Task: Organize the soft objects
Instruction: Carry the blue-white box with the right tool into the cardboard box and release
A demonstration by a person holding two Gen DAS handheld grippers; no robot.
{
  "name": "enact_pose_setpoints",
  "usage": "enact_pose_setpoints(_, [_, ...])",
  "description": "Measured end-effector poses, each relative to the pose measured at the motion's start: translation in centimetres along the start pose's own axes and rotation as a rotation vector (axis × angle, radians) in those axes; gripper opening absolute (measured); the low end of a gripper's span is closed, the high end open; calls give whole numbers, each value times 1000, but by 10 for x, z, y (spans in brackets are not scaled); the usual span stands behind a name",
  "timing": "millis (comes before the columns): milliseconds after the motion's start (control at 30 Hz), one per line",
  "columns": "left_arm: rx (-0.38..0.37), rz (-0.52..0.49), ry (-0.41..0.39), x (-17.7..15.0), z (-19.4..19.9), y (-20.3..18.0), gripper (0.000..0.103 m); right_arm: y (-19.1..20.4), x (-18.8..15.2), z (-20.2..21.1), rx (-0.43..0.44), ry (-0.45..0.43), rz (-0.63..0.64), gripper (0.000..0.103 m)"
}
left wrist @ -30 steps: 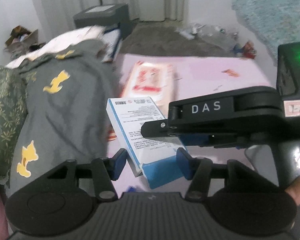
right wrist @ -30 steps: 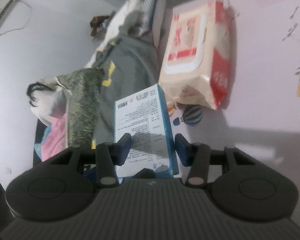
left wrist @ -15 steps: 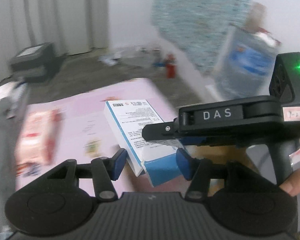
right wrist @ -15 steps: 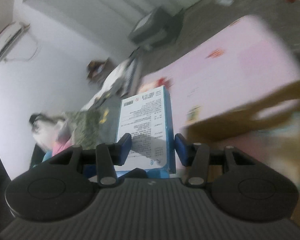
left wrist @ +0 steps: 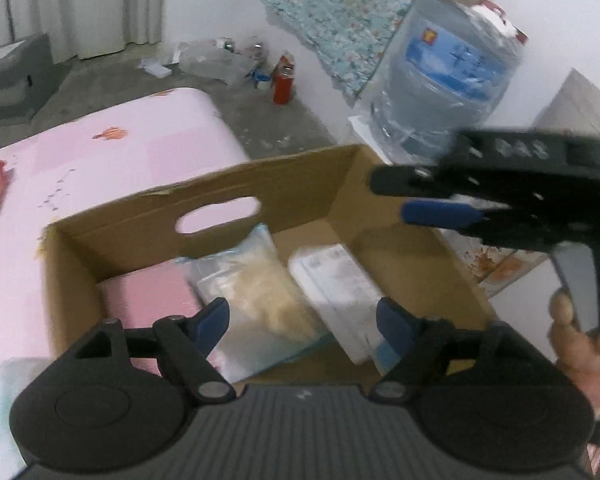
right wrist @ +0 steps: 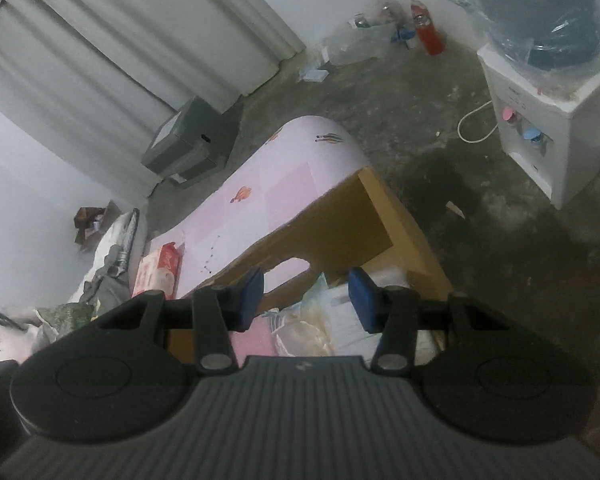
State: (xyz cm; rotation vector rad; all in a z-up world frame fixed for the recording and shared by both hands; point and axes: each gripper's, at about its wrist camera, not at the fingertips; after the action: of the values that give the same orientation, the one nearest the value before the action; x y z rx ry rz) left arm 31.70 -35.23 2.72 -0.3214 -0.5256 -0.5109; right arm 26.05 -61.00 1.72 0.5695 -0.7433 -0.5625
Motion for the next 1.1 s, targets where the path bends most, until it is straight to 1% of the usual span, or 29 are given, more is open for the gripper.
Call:
enact_pose_setpoints(67, [19,0,-31,1,13,11,82,-2,-3,6,8,2,12,47])
enact_pose_setpoints(200, [67,21,-93,-3,51,46,84,0,-12,12,26,29,31,48])
enact_pose_setpoints(267, [89,34,-110,-9,71,60,84,3,-18,15,35,56,38,48])
enact_pose_setpoints(333, [129,32,-117,-19,90,75,85,6,-33,15,41,103,42,48])
enact_pose_setpoints(400, [181,26,-123,-33,110,87,85,9,-48,12,4,163,76,51])
enact_pose_setpoints(467, [224,26,-130,-48,126,102,87,13,-65,5,-68,221,145,56])
enact_pose_setpoints(533, [278,54,-133,-65,140,117,88,15,-80,-6,-132,269,215,64])
enact_pose_setpoints(567, [299,72,-135,-74,147,125,88,14,-85,-12,-157,293,234,66])
enact_pose_setpoints(633, [325,116,-140,-89,161,138,89,9,-94,-27,-196,328,234,68])
enact_pose_setpoints(667, [327,139,-144,-99,167,144,89,5,-96,-35,-206,340,218,68])
enact_pose_setpoints(733, [320,174,-148,-114,181,156,91,-5,-97,-48,-216,345,180,69])
enact_pose_setpoints(800, [311,201,-152,-131,192,165,91,-10,-94,-59,-228,331,162,70])
enact_pose_setpoints(900, [322,243,-190,-156,208,176,93,-8,-90,-67,-243,294,162,70])
enact_pose_setpoints(1033, [348,294,-240,-186,227,193,95,0,-88,-69,-253,261,180,70])
enact_pose_setpoints(1100, [348,326,-249,-199,233,201,95,5,-88,-64,-253,240,189,70])
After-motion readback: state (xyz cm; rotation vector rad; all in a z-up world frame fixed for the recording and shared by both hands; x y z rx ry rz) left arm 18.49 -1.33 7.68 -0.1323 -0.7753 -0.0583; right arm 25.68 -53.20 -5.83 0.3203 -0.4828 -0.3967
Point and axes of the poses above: each gripper's, at about its wrist camera, not at the fingertips, and z roughly against the way its jaws point, y to its left, x to its top, and after that the axes turned 3 degrees about x, right-handed
